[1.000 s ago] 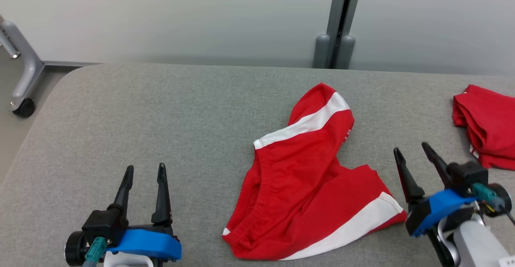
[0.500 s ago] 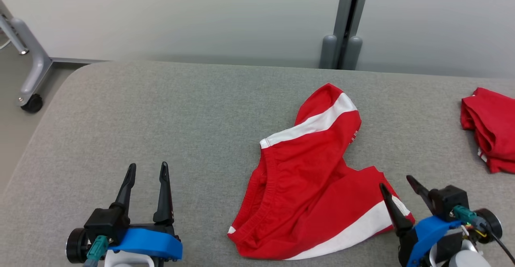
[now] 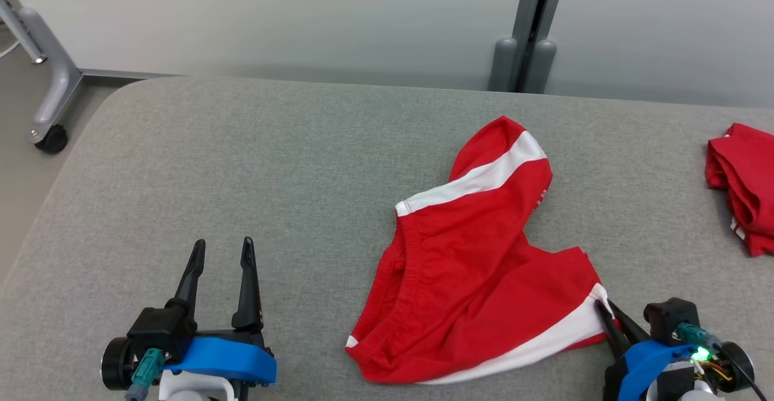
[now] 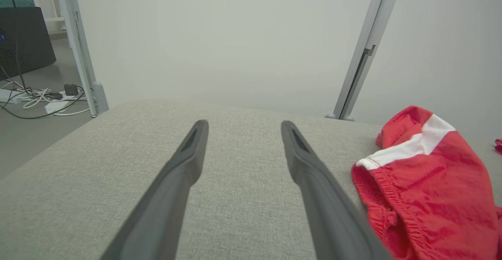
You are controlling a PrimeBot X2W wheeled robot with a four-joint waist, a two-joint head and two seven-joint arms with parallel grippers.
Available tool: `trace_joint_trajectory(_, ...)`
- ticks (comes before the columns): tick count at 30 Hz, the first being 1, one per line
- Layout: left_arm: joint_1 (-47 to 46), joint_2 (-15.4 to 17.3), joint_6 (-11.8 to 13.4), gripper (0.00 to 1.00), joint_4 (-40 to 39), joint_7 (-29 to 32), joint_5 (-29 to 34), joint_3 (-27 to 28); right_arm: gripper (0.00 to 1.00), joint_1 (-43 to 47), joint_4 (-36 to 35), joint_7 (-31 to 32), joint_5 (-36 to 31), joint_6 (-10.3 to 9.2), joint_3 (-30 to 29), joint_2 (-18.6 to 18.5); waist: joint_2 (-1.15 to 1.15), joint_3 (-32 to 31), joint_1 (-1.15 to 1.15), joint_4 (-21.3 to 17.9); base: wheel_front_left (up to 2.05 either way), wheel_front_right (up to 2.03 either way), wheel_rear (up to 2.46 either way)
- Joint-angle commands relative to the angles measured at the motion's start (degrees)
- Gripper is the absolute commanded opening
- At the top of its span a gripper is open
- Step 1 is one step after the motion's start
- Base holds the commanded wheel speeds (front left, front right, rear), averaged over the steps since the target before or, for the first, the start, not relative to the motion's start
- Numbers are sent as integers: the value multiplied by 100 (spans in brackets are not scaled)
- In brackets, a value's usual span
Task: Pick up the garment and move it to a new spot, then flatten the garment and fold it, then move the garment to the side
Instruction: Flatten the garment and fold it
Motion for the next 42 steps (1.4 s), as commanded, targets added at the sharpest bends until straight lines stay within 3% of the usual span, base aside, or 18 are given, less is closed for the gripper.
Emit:
trace_joint_trajectory(1, -14, -7, -4, 100, -4, -25, 3, -13, 0, -50, 23, -76, 57, 1, -28, -3, 0, -12, 0, -24, 0, 0, 0)
trace_joint_trajectory(12, 68, -6, 43, 100, 9, -25, -53, -47, 0, 643, -152, -792, 340, 1, -1018, 208, 0, -148, 0, -179, 0, 0, 0)
trace_joint_trajectory(13, 72, -7, 39, 100, 7, -25, -68, -54, 31, 709, -165, -809, 315, 1, -1091, 226, 0, -148, 0, -195, 0, 0, 0)
trace_joint_trajectory(14, 85, -6, 41, 100, 6, -25, -79, -59, 91, 769, -190, -836, 291, 1, -1136, 268, 0, -150, 0, -211, 0, 0, 0)
trace_joint_trajectory(15, 104, -6, 48, 100, 5, -25, -83, -54, 100, 789, -238, -873, 270, 1, -1201, 307, 0, -155, 0, -233, 0, 0, 0)
trace_joint_trajectory(21, 176, -7, 39, 100, 38, -25, -48, -31, 100, 844, -805, -1054, 7, 1, -1493, 511, 0, -238, 0, -321, 0, 0, 0)
trace_joint_trajectory(32, 293, -7, -35, 100, 67, -25, 139, 14, 100, 1196, -2733, -1085, -482, 1, -1478, 881, 0, -391, 0, -418, 0, 0, 0)
trace_joint_trajectory(42, 328, 13, -101, 100, 69, -25, 334, 69, 100, 1403, -2831, -1087, -615, 1, -1431, 959, 0, -424, 0, -424, 0, 0, 0)
